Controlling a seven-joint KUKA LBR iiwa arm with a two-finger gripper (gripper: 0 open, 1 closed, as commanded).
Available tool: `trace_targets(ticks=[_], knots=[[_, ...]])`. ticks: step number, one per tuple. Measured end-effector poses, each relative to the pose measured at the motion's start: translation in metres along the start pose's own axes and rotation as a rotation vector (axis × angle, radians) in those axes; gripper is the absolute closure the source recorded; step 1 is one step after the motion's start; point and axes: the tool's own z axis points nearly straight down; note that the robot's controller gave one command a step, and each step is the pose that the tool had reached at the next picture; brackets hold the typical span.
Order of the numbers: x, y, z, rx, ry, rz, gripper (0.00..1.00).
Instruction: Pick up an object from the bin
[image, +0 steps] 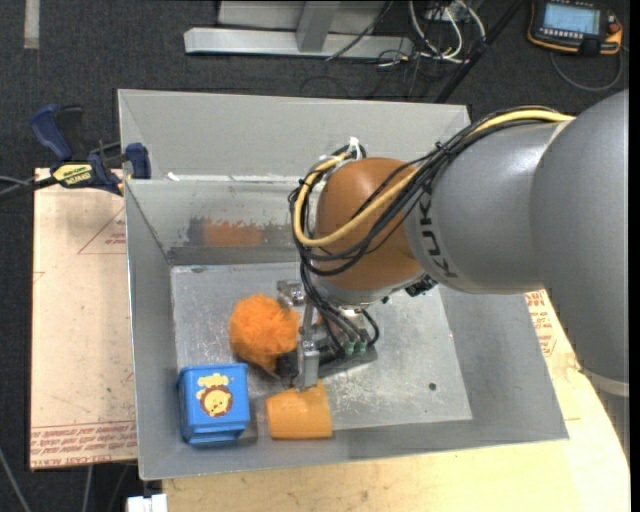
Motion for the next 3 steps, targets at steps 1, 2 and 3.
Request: trace_targets(ticks=[1,2,3], knots=[[0.005,0.001,0.025,-0.009,-0.005,0.130,0.00],[0.014,-0.028,0.053,-0.008,-0.018,-0.131,1.00],[0.014,-0.028,0.053,-0.008,-0.018,-0.131,1.00]])
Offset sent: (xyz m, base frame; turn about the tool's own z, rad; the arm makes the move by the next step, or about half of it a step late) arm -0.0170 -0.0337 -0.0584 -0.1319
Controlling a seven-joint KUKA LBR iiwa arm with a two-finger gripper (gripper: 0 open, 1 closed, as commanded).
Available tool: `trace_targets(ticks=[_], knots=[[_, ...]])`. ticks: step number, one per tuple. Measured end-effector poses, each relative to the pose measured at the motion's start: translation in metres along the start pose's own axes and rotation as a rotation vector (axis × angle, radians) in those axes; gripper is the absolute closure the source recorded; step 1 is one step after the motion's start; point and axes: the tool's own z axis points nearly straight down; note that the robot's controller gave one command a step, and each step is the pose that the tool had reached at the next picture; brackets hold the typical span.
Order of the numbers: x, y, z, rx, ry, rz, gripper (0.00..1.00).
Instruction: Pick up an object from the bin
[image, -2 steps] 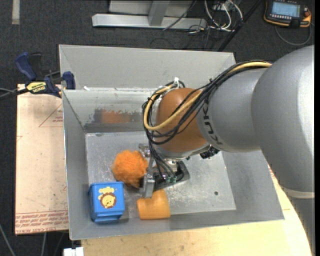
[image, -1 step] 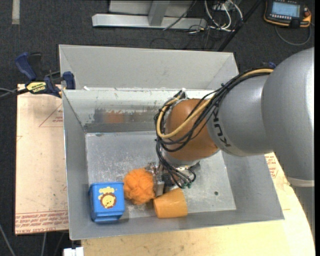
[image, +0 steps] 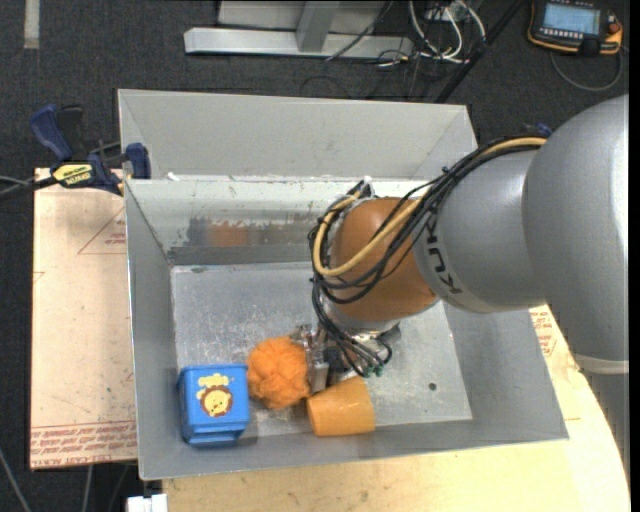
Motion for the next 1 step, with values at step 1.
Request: trace_targets(ticks=[1], knots=[[0.0016,-0.0001,-0.0056,0.000,0.005,0.000,1.00]])
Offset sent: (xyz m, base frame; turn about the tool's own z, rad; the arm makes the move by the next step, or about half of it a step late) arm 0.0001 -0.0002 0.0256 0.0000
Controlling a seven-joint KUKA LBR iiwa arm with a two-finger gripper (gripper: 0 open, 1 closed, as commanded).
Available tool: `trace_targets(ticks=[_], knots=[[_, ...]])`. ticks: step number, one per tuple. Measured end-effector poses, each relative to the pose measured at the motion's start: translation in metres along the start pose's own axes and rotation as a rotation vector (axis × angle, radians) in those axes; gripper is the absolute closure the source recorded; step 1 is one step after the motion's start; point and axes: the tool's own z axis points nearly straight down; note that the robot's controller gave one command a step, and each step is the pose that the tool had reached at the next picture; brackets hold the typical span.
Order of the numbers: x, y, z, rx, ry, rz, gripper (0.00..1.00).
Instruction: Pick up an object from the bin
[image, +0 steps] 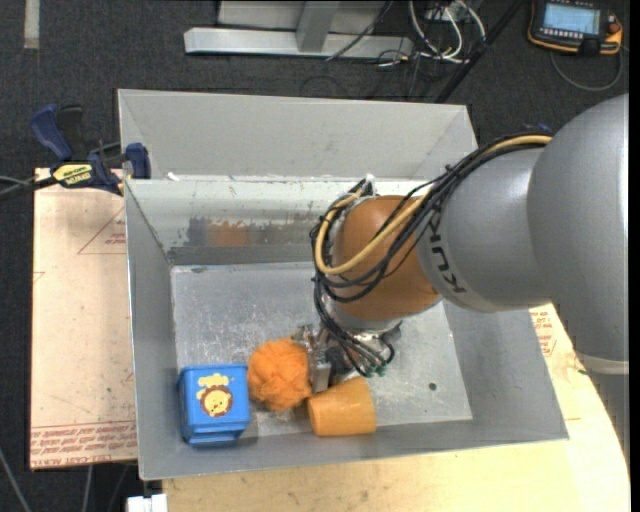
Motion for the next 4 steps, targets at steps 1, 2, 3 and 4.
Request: trace_targets(ticks=[1,2,3,4], knots=[[0.001,0.000,-0.019,0.001,0.004,0.000,1.00],[-0.001,-0.001,-0.033,0.002,-0.002,0.000,1.00],[0.000,0.000,-0.042,0.001,0.002,0.000,1.00],[0.000,0.000,-0.054,0.001,0.000,0.000,1.00]])
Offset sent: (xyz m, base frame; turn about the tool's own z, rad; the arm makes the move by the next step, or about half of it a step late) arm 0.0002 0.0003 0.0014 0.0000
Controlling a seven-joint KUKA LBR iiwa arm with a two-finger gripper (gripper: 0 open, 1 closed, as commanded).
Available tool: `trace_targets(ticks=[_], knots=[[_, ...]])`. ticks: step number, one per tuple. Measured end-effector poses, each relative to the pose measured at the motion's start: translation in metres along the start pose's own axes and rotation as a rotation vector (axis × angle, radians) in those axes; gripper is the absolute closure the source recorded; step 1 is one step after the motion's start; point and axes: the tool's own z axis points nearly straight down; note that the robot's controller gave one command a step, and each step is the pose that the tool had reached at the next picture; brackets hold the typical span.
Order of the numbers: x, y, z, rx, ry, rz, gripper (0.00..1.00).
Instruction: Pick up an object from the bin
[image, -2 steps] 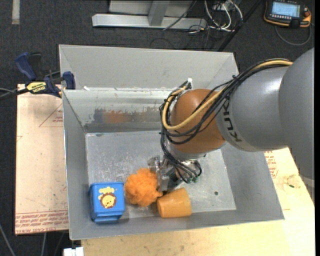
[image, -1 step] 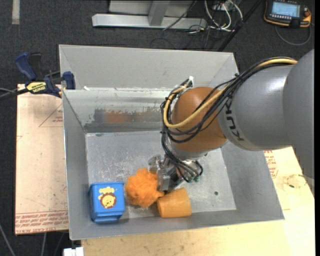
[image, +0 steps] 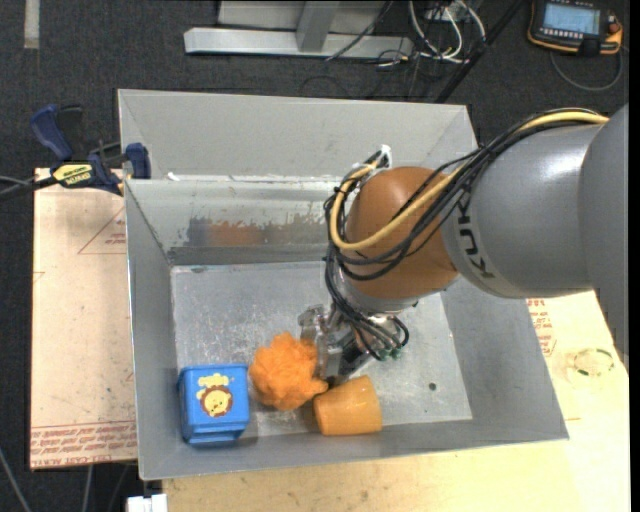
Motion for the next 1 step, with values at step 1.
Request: trace_targets(ticks=[1], knots=[[0.0001,0.0004,-0.0089,0.000,0.002,0.000,1.00]])
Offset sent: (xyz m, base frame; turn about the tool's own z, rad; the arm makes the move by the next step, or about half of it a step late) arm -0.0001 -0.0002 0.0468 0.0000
